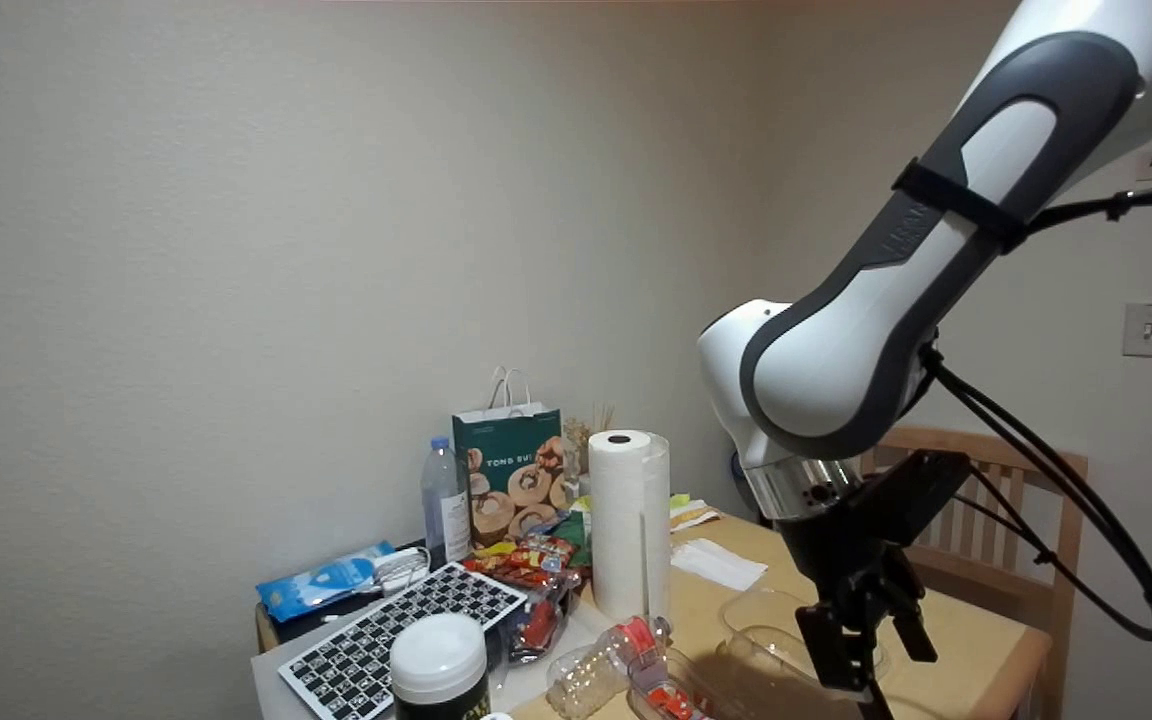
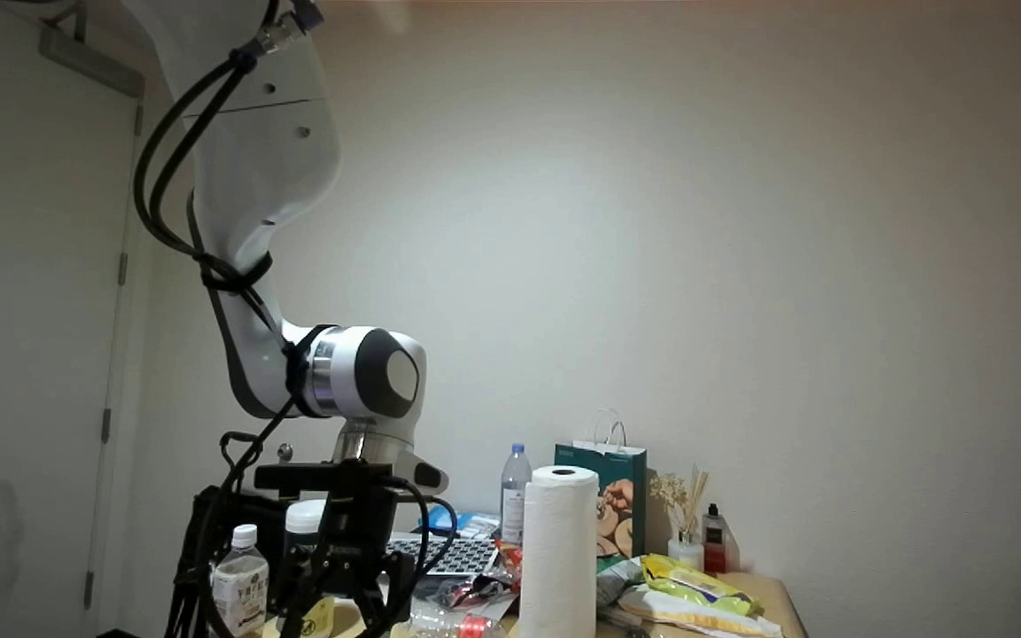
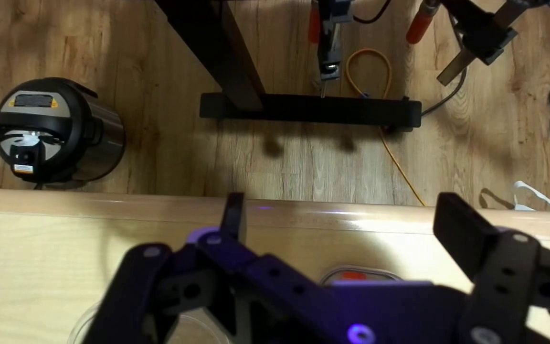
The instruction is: Pour the contents from left bowl to the right bowl
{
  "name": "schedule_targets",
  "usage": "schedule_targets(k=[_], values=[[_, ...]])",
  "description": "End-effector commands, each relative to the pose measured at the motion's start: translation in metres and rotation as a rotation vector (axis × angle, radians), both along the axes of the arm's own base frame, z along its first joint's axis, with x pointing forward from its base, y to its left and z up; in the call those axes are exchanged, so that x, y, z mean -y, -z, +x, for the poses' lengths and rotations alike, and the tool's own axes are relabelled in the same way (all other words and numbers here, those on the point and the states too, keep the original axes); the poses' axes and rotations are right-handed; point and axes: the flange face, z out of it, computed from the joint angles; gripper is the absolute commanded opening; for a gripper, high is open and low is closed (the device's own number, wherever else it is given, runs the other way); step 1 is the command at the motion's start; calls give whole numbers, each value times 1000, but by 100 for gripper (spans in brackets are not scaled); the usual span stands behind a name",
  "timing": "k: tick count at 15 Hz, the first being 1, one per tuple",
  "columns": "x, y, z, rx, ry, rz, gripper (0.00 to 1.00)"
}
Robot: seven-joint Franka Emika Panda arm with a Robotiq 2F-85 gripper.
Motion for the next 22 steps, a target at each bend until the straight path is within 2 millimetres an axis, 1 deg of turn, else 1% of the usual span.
schedule_targets(k=[1,4,6,8,10,11,12,14,16,19,22], values=[[-8,8,6,16,35,-28,100],[-24,28,24,88,46,-56,100],[-34,46,38,127,14,-93,100],[-39,61,52,148,-22,-122,100],[-37,72,65,145,-47,-126,100],[-29,70,66,133,-39,-128,100],[-38,66,58,129,-32,-113,100],[-32,72,66,125,-18,-117,100],[-29,75,66,114,-13,-111,100],[-21,91,66,68,-1,-36,100],[-18,108,69,38,18,-29,100]])
